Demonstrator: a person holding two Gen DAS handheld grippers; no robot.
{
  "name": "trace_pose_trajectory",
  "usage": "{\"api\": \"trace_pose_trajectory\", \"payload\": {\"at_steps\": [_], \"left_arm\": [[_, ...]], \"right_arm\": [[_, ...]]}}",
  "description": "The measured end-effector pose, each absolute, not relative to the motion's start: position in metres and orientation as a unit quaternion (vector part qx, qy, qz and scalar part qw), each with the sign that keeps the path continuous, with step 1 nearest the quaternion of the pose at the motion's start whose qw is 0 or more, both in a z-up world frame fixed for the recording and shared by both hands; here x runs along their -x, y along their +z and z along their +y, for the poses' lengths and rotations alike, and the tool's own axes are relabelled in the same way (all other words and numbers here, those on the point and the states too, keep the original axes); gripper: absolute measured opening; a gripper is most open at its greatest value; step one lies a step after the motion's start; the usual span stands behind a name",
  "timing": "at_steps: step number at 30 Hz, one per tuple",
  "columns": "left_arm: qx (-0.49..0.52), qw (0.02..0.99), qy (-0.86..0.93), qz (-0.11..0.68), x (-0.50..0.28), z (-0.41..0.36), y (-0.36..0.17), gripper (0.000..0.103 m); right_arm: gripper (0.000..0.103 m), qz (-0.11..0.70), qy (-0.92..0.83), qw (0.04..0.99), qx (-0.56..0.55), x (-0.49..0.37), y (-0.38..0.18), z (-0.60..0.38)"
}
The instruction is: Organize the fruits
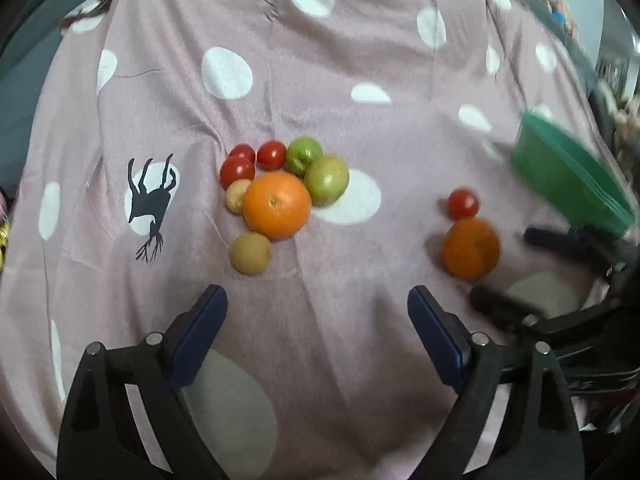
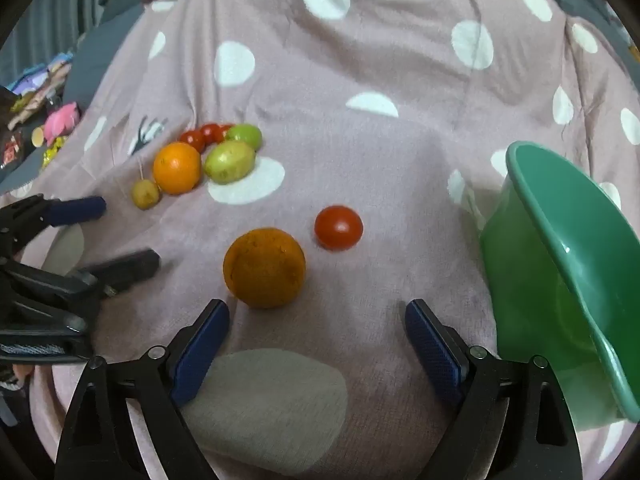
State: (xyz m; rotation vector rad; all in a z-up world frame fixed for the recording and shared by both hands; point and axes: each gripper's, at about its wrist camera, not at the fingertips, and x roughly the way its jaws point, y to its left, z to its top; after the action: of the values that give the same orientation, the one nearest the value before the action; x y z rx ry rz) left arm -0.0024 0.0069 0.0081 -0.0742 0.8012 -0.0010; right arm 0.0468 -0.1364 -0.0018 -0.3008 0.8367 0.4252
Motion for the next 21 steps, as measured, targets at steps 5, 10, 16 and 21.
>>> {"api": "trace_pose_trajectory", "payload": {"at_steps": [5,10,16,21], "left_arm": [[0.08,0.926,0.0,0.37,0.0,0.024,0.036,0.092],[0.103,0.912,0.014,0.397,-0.014,0.038,0.063,0.091],[0.131,0.92,0.024,0.367,-0.026,0.057,0.085,0.085],[0.149,0.904,0.001,0.4,-0.045,0.06,0.076,0.079]], "right_arm": [[0.089,0.381,0.213,0.894,0.101,-0.043,0.022,-0.131],[0.09,0.405,0.224,0.886,0.03,-0.054,0.058,-0.119],[0.089,0.42,0.225,0.877,-0.053,-0.08,0.087,-0.12],[0.085,0.424,0.215,0.877,-0.07,-0.08,0.081,-0.126]]}}
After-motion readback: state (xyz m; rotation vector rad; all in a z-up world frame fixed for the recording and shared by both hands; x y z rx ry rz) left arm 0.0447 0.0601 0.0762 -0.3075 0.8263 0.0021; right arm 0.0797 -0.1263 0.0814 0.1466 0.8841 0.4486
